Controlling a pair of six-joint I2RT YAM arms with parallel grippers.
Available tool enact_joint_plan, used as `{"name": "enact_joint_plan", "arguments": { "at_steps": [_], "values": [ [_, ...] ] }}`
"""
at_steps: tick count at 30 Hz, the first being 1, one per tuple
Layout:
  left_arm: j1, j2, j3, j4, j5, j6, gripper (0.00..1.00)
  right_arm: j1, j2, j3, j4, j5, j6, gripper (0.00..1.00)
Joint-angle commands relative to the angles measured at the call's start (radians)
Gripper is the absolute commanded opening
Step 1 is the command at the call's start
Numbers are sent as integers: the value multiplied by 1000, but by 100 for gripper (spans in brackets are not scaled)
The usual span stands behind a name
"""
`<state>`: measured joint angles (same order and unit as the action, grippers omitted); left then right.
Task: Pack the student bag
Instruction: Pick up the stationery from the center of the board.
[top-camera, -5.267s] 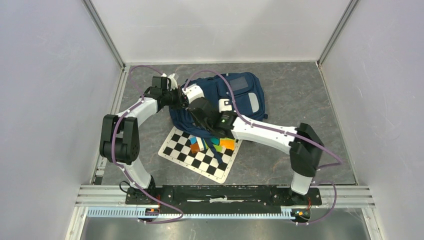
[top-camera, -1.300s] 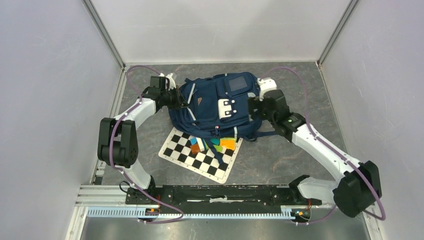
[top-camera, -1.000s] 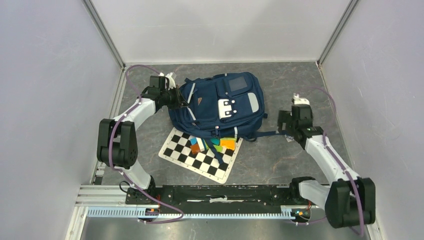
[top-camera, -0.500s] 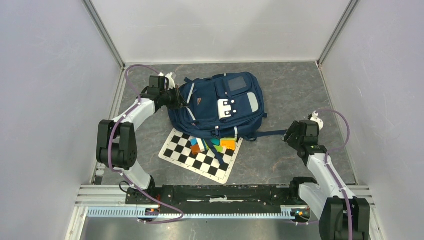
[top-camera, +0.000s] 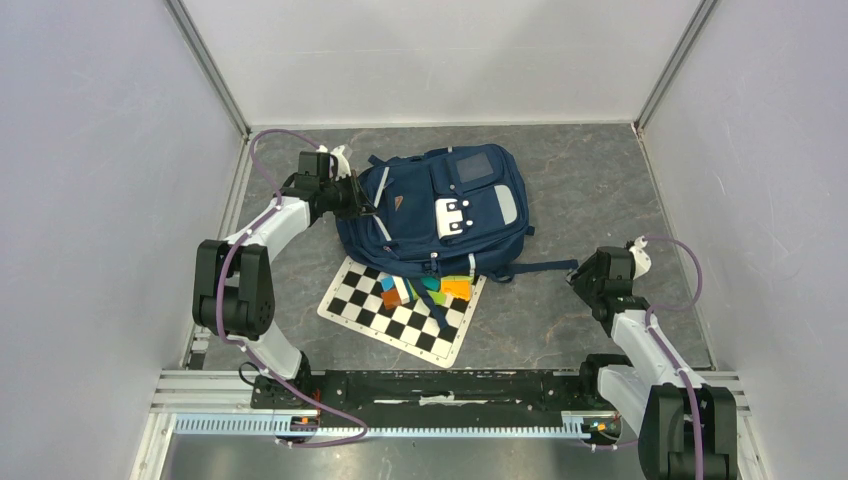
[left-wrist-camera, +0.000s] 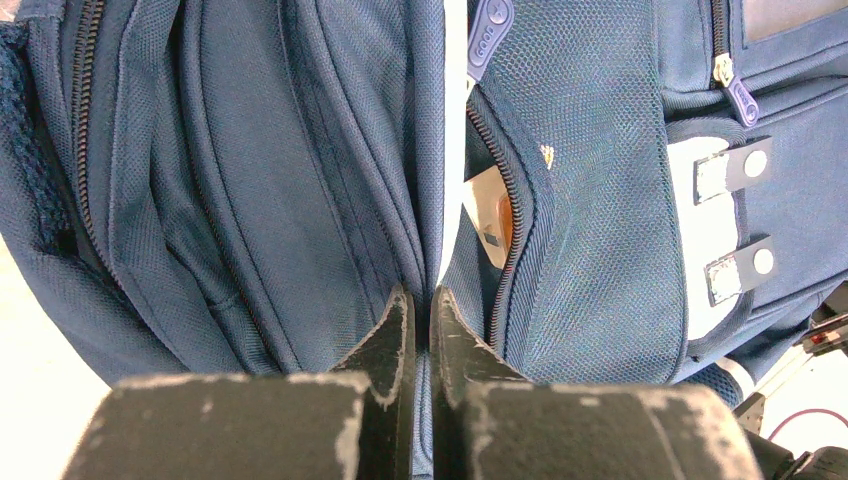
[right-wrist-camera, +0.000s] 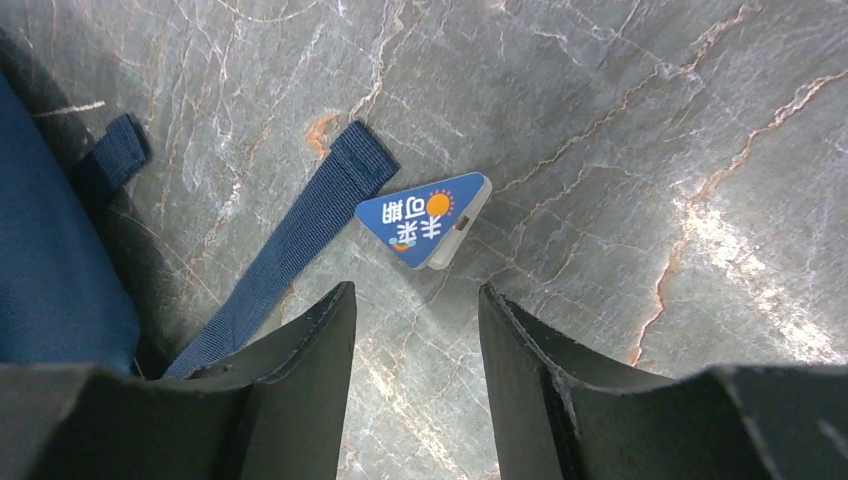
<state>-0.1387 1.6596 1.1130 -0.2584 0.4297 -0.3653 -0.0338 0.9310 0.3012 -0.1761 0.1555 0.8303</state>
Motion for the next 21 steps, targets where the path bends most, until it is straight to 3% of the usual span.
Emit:
{"name": "enact_joint_plan", "arguments": {
  "at_steps": [1, 21],
  "values": [
    [7, -56, 21, -30, 29, 39, 2, -7, -3, -5, 61, 51, 62, 53],
    [7, -54, 22, -34, 28, 42, 2, -31, 81, -19, 165, 74, 130, 42]
  ]
}}
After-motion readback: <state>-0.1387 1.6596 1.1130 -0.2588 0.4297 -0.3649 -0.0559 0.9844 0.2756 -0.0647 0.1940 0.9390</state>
